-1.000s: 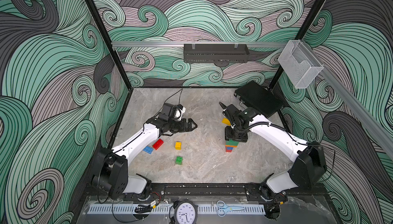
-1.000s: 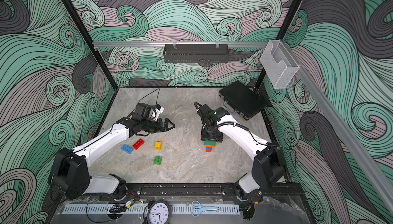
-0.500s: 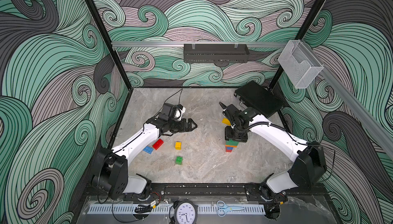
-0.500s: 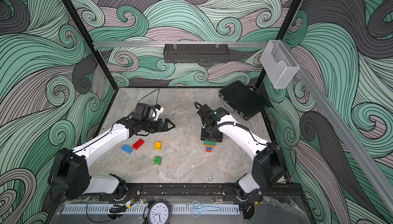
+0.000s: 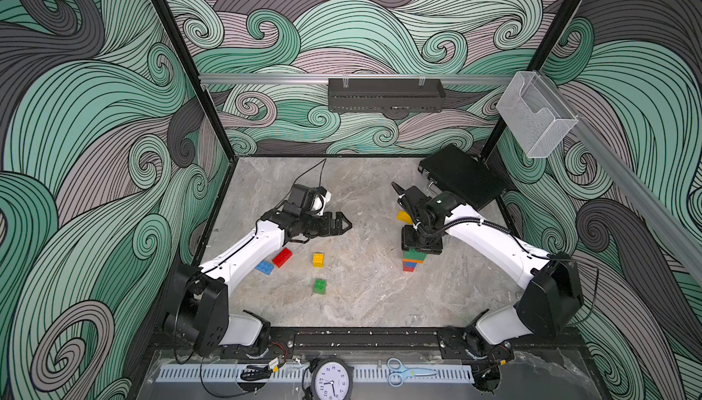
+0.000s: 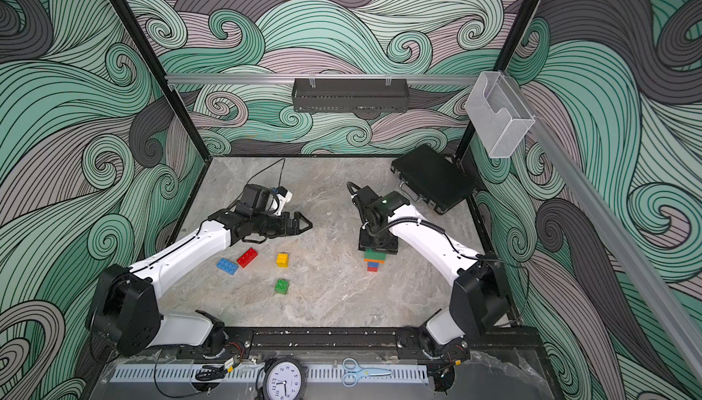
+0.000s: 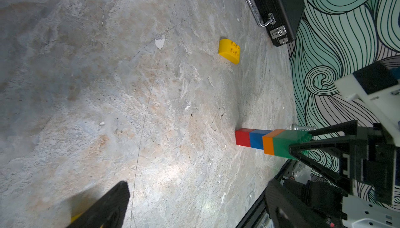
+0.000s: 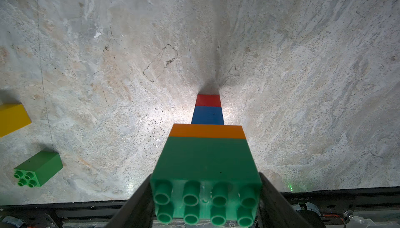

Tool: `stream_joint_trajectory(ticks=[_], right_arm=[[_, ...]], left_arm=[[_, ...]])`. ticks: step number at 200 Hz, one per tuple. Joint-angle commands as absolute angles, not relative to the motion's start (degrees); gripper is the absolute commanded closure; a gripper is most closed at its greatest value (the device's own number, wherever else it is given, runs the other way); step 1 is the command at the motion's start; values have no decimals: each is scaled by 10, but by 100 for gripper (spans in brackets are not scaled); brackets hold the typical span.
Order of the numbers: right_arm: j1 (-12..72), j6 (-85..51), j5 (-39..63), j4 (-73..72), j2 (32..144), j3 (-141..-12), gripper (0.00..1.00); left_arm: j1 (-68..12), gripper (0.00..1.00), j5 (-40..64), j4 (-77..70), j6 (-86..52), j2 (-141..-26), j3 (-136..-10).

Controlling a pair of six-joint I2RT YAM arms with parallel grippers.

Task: Assemble an ice cream with lego
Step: Assemble the lego brick with the lego brick.

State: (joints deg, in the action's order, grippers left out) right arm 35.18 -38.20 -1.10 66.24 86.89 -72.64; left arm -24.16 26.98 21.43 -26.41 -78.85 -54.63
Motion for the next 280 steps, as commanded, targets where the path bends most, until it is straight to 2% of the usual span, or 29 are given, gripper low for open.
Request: stream_joint_trajectory(ticks=[1, 135, 280], right_arm=[[352, -393, -16, 705, 879, -717, 33], [353, -387, -6, 704, 873, -733, 21], [355, -405, 49, 676, 854, -733, 19]], left_arm=[[-245, 1, 262, 228, -254, -772, -554], [-244, 1, 260, 230, -252, -772, -555], [-244, 1, 259, 230, -253, -771, -553]])
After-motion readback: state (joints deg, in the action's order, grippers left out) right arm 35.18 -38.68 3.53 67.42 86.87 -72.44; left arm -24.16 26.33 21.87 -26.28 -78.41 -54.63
